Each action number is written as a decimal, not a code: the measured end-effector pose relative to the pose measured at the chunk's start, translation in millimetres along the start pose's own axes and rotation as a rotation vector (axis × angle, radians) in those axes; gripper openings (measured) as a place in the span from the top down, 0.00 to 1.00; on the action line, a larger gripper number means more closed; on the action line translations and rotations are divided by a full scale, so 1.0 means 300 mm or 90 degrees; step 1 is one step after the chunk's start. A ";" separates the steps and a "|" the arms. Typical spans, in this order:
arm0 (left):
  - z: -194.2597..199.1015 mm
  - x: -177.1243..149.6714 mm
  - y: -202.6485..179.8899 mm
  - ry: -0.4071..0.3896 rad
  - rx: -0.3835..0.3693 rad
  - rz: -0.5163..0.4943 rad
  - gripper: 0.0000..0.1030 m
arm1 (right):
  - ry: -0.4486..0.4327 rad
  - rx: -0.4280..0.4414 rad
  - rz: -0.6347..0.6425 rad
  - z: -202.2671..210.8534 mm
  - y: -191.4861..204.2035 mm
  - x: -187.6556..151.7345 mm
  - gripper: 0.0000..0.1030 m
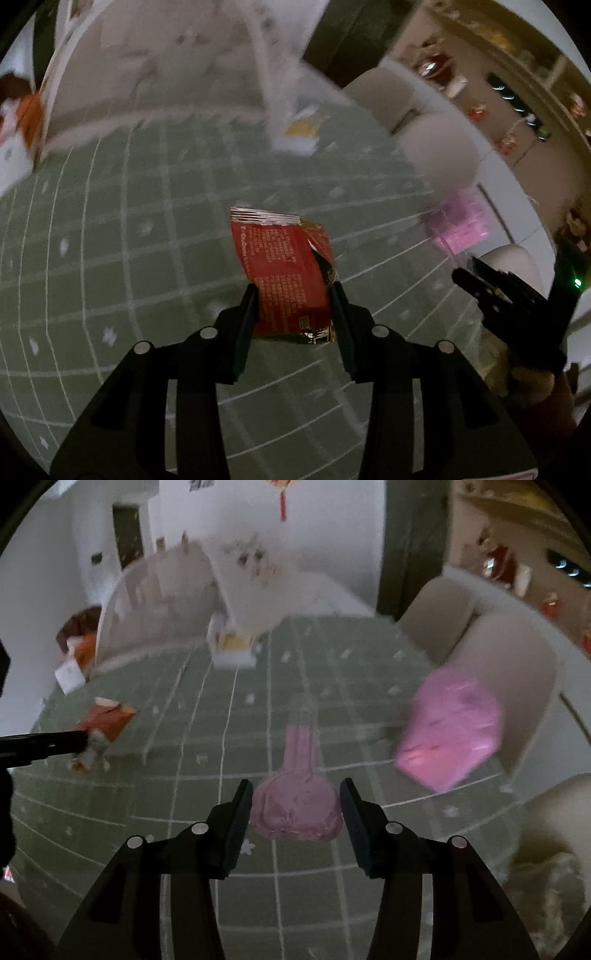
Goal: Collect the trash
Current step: 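Carry the red packet and pink toy to the trash bin and release both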
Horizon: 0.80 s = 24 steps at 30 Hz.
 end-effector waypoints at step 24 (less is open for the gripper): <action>0.154 -0.133 -1.253 -0.019 -0.294 -0.295 0.64 | -0.186 -0.264 -0.145 1.088 -0.518 -0.334 0.55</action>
Point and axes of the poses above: each gripper's, at about its wrist camera, not at the fingertips, and z roughly against the way its jaws point, y to its left, x to its top, the point moved 2 cm from there along -z, roughly the way its jaws point, and after that the axes turned 15 degrees about x, right-handed, at the moved point
